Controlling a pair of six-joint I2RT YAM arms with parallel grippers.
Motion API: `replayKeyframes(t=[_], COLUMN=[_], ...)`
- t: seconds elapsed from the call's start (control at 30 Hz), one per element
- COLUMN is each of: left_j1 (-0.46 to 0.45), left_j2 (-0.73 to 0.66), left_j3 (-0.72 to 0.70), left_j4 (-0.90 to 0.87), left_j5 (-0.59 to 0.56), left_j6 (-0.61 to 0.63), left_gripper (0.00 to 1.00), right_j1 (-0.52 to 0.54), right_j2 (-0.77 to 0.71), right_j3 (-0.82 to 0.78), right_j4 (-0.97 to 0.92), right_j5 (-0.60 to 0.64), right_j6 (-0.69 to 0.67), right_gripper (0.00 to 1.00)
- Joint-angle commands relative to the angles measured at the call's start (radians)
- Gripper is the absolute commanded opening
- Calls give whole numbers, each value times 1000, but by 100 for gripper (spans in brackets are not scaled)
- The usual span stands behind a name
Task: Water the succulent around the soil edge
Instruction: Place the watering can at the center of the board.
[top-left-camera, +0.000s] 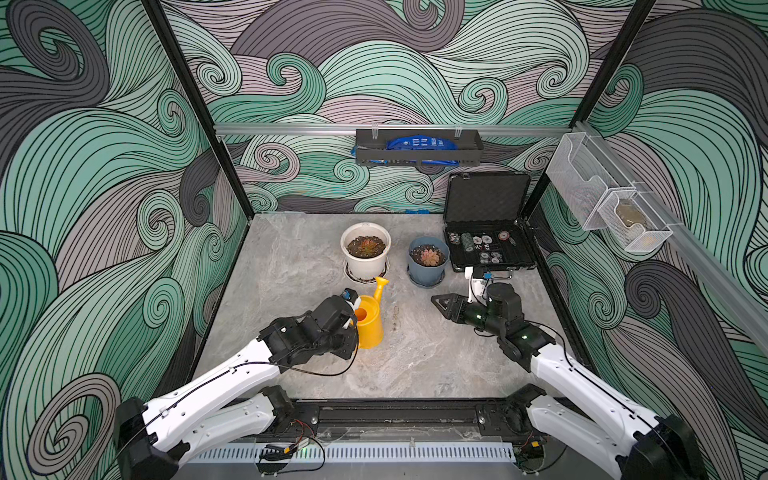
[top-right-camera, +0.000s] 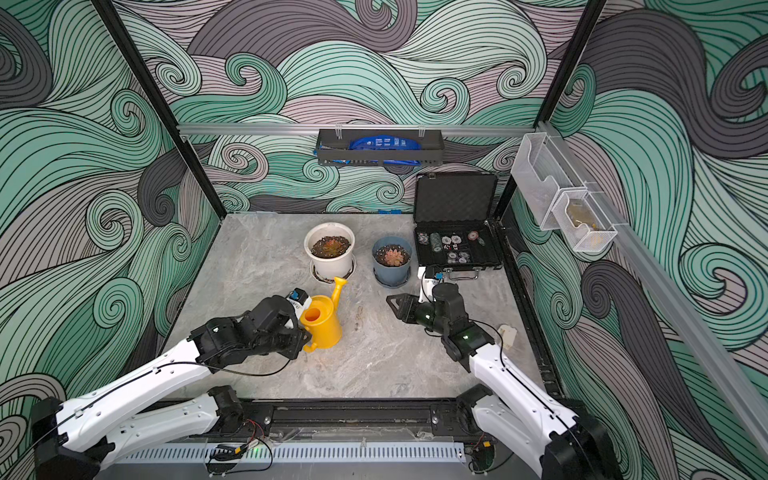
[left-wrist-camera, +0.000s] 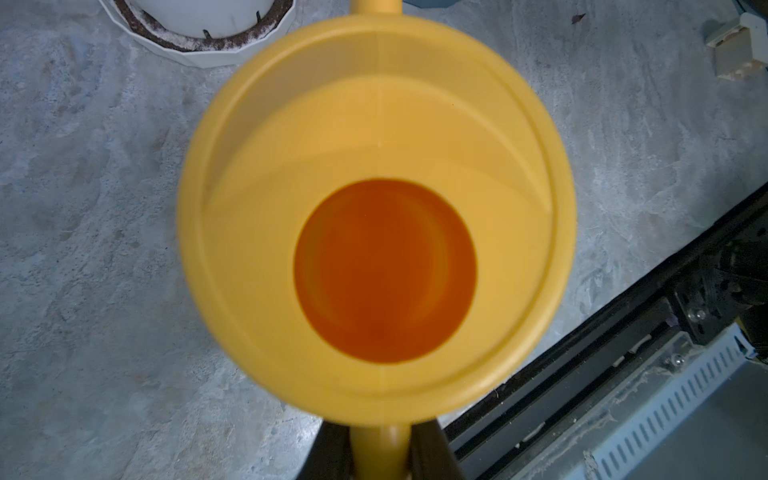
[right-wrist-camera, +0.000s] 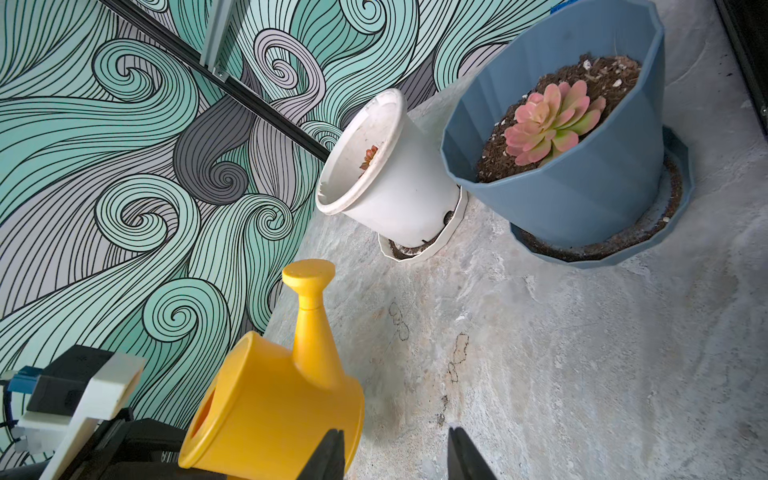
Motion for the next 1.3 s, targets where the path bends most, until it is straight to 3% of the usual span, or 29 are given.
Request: replayKeyframes(t=[0.0, 0.2, 0.57, 0.8, 0.97, 1.17, 1.27], left_j1=[-54, -154, -161, -163, -162, -163, -163], left_j2=[33, 110, 292, 301, 311, 326, 321], left_j3=[-16, -40, -45, -61, -56, -56, -59], left_j4=[152, 301, 419, 436, 419, 400, 395], left_j5=[-112, -197, -173, -173, -179, -172, -174], left_j6=[-48, -30, -51, -51, -74, -115, -125], left_gripper=[0, 0, 0, 0, 15, 22, 32], right_j1=[-7, -8, -16, -18, -20, -21, -22], right_j2=[-13, -13, -15, -10, -6, -8, -7], right_j3=[-6, -9, -14, -15, -15, -15, -15], right_j4=[21, 26, 32, 36, 36, 34, 36], right_j5=[3, 2, -6, -11, -15, -15, -15], right_j6=[3, 4, 7, 7, 8, 9, 9], right_gripper=[45, 45, 45, 45, 45, 45, 45])
